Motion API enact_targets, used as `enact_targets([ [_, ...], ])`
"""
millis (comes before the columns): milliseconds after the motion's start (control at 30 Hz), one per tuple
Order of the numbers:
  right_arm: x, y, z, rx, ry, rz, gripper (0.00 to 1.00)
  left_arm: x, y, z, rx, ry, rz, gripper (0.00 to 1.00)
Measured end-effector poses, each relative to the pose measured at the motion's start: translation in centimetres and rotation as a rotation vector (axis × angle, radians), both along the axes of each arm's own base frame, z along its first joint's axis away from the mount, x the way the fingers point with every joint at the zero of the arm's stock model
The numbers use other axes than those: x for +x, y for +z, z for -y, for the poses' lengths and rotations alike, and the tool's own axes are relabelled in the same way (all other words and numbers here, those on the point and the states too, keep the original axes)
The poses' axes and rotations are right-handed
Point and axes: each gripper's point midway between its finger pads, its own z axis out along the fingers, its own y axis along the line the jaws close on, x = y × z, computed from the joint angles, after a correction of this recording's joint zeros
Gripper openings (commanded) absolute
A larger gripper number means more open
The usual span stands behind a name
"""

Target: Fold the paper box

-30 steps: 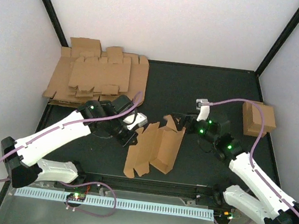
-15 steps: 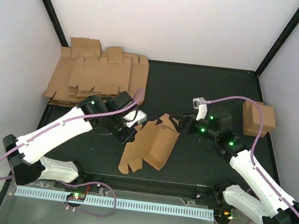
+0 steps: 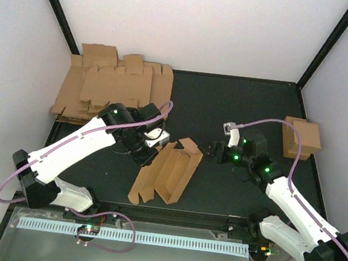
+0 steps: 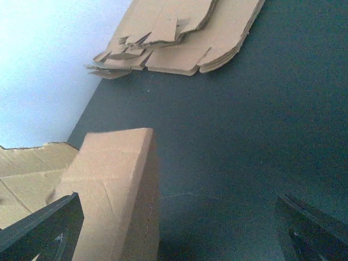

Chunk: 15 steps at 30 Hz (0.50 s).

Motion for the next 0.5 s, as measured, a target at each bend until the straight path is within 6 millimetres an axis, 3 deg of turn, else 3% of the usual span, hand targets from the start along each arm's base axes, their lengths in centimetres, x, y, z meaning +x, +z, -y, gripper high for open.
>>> enact_targets([
  [200,-0.4,-1.4,0.1,-0.012,0.008,-0.028,0.98,-0.4,0.0,0.4,0.006,-0.010,-0.043,0.03],
  [300,-0.6,-1.9,0.2,-0.017,0.008,-0.039,0.98,-0.2,-0.3,0.6,0.017,-0.009,-0.052,0.09],
  [367,-0.6,-2.0,0.2,-0.018,0.009,-0.040,0.99,-0.2,-0.6,0.6,0.030,-0.010,-0.065,0.18],
  [500,-0.7,-2.2,0.2,-0.022,0.010,-0.040,0.99,-0.2,-1.3,0.9,0.053,-0.015,-0.090,0.52],
])
